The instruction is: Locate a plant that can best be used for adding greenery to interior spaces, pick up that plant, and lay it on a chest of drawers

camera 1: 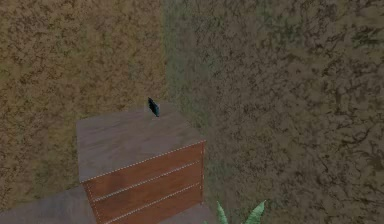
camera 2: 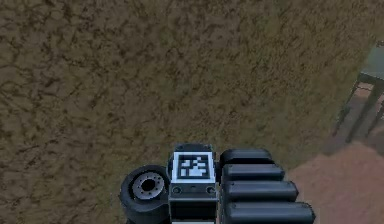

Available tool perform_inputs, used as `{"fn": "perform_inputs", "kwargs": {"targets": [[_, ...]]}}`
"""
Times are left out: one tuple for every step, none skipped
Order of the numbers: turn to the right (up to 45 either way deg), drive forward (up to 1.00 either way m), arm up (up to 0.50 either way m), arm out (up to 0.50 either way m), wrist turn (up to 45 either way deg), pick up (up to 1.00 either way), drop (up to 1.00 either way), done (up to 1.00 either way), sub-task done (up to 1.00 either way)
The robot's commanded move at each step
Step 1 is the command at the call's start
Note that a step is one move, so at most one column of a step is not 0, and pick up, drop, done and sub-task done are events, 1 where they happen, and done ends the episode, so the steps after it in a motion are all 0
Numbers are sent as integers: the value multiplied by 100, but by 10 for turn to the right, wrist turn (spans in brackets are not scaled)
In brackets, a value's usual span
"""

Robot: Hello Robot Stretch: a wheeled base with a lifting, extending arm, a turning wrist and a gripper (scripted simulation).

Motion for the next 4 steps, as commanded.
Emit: {"fn": "perform_inputs", "kwargs": {"targets": [[-30, 0, 0, 0, 0, 0, 0, 0, 0], [0, 50, 0, 0, 0, 0, 0, 0, 0], [-360, 0, 0, 0, 0, 0, 0, 0, 0], [360, 0, 0, 0, 0, 0, 0, 0, 0]]}}
